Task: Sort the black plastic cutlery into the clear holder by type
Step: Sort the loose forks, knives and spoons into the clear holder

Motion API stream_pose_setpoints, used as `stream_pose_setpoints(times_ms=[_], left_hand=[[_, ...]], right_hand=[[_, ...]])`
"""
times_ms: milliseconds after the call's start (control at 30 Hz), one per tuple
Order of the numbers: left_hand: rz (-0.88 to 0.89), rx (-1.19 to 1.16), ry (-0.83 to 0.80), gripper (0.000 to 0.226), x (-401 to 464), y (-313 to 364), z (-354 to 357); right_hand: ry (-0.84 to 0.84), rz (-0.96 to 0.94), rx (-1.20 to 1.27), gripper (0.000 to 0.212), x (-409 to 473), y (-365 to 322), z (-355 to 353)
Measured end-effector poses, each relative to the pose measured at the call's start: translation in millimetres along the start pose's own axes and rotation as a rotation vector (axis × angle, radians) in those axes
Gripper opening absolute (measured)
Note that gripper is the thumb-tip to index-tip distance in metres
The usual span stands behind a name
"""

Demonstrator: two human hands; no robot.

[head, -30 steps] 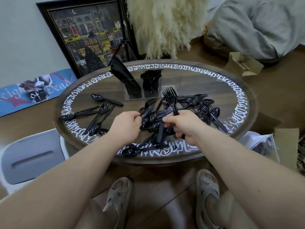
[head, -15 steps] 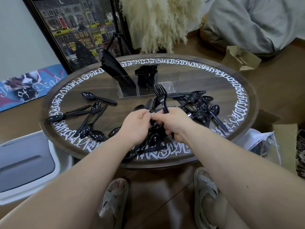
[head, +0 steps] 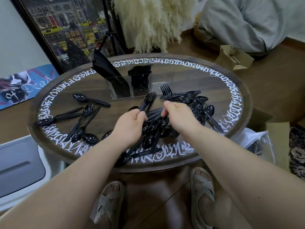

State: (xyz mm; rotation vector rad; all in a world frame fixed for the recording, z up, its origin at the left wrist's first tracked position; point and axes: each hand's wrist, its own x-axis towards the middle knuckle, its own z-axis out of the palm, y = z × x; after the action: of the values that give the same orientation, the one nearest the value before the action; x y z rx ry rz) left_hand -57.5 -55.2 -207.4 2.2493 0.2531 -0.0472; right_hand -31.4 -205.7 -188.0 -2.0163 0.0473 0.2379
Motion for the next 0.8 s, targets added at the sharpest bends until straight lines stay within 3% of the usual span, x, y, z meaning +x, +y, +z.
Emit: stream_pose_setpoints(times_ms=[233, 400, 467, 533, 600, 800], left_hand=[[-0.072, -0.283, -0.179, 0.031, -10.6, 25.1, 27.4], [0.024, -0.114, -0.165, 0.035, -6.2, 26.4, 34.5], [0.045, -0.039, -0.130, 0.036, -2.5, 25.5, 33.3], [0.041, 0.014, -0.097, 0.036, 1.7, 22.3, 31.0], [0.028, 0.036, -0.071, 0.035, 5.2, 18.3, 28.5], [0.016, 0.071, -0.055, 0.036, 10.8, 16.2, 28.6]], right_hand=[[-0.163, 0.207, 0.476, 0.019, 0.8, 8.9, -2.6], [-0.221, 0.259, 0.516, 0.013, 0.2, 12.3, -19.9], [-0.203, 0.230, 0.216, 0.015, 5.7, 18.5, -40.0], [-0.072, 0.130, -0.382, 0.013, 17.1, 33.1, -64.4], [0.032, 0.134, -0.751, 0.018, 23.4, 48.8, -83.5], [0.043, 0.212, -0.844, 0.051, 19.5, 73.6, -85.6]])
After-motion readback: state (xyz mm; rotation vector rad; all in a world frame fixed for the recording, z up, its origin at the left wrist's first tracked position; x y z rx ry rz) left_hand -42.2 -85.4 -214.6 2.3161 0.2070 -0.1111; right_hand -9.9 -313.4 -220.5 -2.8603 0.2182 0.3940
